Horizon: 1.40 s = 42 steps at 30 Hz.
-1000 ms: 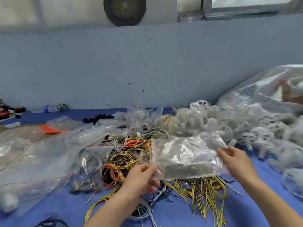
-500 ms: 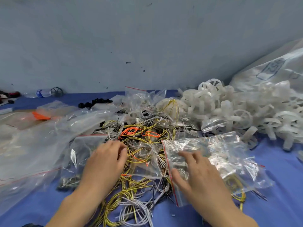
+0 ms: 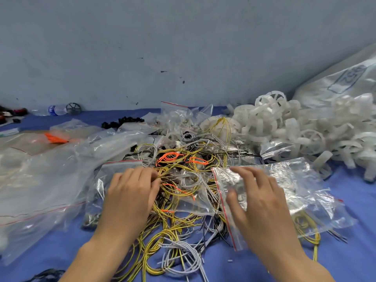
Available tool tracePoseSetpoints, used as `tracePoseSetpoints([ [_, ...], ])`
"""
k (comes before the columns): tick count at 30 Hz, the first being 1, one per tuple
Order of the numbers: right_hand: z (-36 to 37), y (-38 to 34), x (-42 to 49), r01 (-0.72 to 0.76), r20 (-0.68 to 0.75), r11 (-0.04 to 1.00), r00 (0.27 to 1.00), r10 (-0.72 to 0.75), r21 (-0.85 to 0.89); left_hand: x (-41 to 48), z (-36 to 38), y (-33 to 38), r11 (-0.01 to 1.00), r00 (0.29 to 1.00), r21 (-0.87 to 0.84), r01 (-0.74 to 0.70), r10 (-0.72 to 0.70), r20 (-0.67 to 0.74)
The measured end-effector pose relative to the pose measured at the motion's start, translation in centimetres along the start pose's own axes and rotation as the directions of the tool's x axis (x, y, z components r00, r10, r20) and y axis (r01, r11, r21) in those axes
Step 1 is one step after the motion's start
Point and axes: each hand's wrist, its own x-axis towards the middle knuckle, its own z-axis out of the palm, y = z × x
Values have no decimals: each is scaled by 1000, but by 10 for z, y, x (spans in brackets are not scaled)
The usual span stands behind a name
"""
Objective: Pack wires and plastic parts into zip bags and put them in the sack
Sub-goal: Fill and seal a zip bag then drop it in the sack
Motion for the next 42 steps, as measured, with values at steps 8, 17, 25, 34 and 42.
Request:
tracePoseSetpoints([
  [8, -22, -39, 11, 254, -65, 966, 964, -258, -55, 26, -32, 47, 794, 973, -572, -205, 229, -31],
  [17, -20, -17, 12, 35, 176, 955, 980, -90, 293, 17, -28, 55, 747, 987, -665, -25, 123, 101],
  [25, -16, -9, 17, -134, 410, 880, 909, -74, 455, 2, -28, 45, 935, 977, -327, -138, 182, 110],
  [34, -22, 7, 13, -230, 464, 816, 884, -52, 531, -2, -26, 27, 972, 994, -222, -72, 89, 69],
  [42, -9, -6, -4, -279, 601, 790, 788, -137, 546, -1, -24, 57, 714, 983, -678, 172, -173, 67],
])
